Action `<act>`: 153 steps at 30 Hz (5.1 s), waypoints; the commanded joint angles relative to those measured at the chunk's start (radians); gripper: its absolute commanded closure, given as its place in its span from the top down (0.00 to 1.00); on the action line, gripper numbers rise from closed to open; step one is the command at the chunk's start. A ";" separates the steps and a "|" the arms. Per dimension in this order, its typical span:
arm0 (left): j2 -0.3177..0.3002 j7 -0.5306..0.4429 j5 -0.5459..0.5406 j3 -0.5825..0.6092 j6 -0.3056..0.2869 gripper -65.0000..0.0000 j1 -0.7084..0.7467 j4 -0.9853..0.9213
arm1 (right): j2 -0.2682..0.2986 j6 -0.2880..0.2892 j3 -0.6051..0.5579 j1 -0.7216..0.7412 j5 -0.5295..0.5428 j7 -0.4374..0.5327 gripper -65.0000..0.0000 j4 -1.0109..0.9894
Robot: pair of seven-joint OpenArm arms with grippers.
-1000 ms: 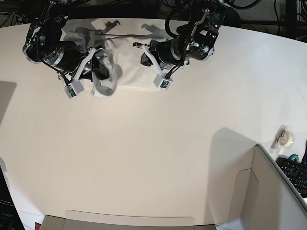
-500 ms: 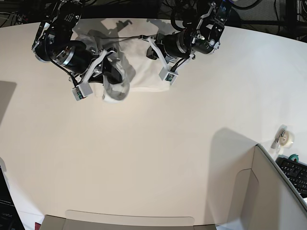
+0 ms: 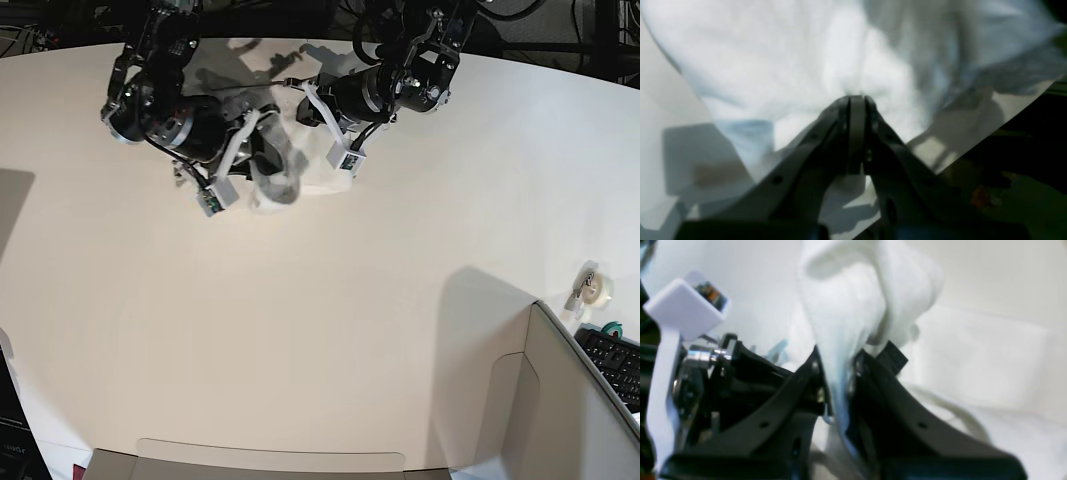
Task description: Layout the t-shirt on the table in an organized manner, then fold the t-shirt properly
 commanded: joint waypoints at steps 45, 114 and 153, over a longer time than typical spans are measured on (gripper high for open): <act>-0.038 0.023 0.020 -0.163 0.011 0.00 0.111 0.134 | 0.062 -0.025 -0.137 0.136 -0.093 0.024 0.00 -0.122; -0.036 -0.022 0.020 -0.158 0.008 0.00 0.070 -0.058 | 0.130 -0.022 0.256 0.315 0.292 0.080 0.52 -0.172; -0.035 -0.023 0.019 -0.157 0.007 0.00 0.041 -0.114 | 0.196 -0.019 0.184 0.146 0.265 0.085 0.00 -0.136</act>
